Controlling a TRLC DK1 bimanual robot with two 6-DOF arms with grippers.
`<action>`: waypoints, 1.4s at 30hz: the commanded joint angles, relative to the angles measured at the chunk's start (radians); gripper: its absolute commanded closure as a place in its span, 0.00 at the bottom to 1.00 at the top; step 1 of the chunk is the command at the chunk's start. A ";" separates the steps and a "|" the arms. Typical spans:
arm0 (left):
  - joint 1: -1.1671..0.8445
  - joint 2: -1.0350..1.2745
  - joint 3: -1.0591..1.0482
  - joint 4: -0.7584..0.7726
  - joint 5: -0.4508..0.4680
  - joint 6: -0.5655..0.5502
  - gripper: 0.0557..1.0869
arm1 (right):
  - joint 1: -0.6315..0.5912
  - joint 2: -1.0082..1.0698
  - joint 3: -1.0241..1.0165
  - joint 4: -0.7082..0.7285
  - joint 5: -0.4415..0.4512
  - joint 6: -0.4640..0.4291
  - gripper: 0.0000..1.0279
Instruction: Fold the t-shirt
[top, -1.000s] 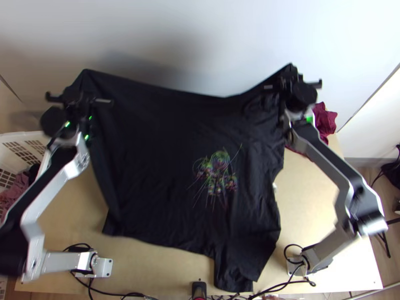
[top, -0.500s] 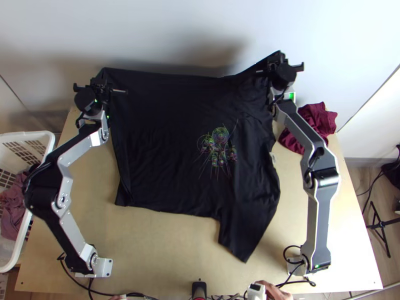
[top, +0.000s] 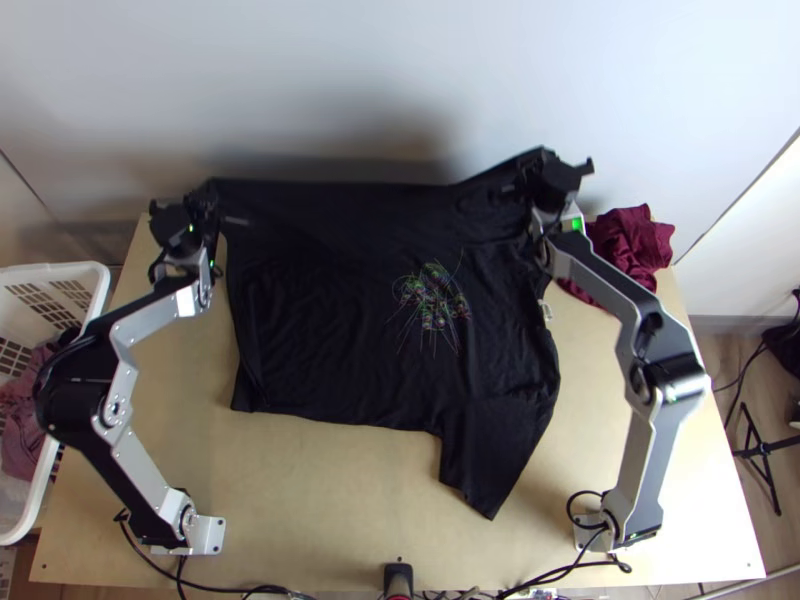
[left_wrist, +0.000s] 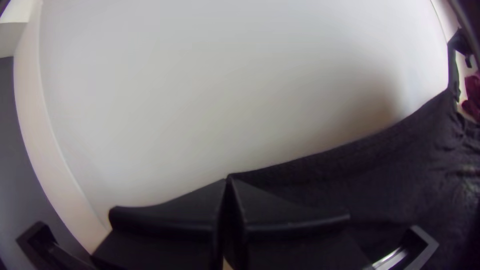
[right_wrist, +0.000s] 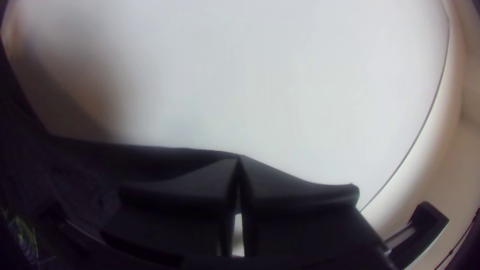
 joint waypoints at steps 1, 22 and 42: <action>-0.010 -0.136 -0.253 -0.025 0.064 0.020 0.96 | 0.008 -0.201 -0.318 0.002 -0.005 -0.039 0.97; -0.012 -0.354 -0.486 -0.158 0.099 -0.008 0.96 | 0.088 -0.601 -0.850 -0.053 -0.090 -0.009 0.97; -0.032 -0.472 -0.506 -0.484 0.165 -0.014 0.96 | 0.172 -0.601 -0.945 -0.240 -0.189 0.083 0.97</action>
